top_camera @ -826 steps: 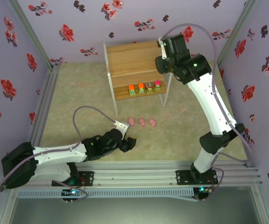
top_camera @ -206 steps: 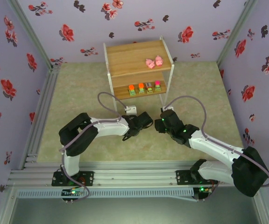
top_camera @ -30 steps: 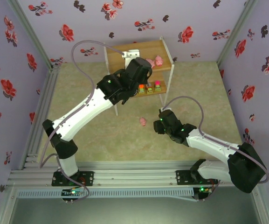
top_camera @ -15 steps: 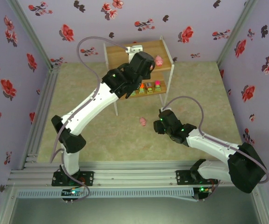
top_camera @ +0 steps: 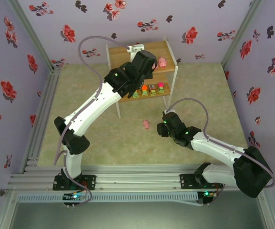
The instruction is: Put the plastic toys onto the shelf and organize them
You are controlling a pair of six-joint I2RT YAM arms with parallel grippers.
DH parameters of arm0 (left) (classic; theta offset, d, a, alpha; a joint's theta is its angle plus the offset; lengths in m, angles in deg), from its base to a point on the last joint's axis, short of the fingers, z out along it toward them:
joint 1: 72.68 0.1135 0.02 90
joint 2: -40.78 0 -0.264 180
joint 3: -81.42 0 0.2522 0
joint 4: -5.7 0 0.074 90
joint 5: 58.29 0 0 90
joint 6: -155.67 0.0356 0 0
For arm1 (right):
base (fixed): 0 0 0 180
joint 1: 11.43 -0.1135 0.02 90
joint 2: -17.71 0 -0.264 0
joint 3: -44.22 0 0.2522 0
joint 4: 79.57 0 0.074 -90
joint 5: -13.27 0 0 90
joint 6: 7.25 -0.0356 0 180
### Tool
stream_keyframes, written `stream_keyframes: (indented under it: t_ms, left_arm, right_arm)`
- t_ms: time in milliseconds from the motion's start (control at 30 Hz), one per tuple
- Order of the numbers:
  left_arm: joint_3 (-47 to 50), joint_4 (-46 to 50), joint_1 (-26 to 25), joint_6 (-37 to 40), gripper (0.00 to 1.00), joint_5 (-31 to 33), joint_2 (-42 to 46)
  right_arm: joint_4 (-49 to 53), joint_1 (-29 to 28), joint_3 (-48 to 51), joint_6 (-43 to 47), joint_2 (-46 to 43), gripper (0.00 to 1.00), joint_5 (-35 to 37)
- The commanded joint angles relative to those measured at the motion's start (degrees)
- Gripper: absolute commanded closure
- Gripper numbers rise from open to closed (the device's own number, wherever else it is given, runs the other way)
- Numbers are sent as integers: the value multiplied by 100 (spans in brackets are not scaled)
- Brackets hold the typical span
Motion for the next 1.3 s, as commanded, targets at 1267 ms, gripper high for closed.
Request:
stream_keyframes:
  t_ms: [1267]
  left_arm:
    - [-382, 149, 97, -53, 64, -170, -309]
  right_arm:
    - [-42, 54, 36, 15, -82, 58, 126]
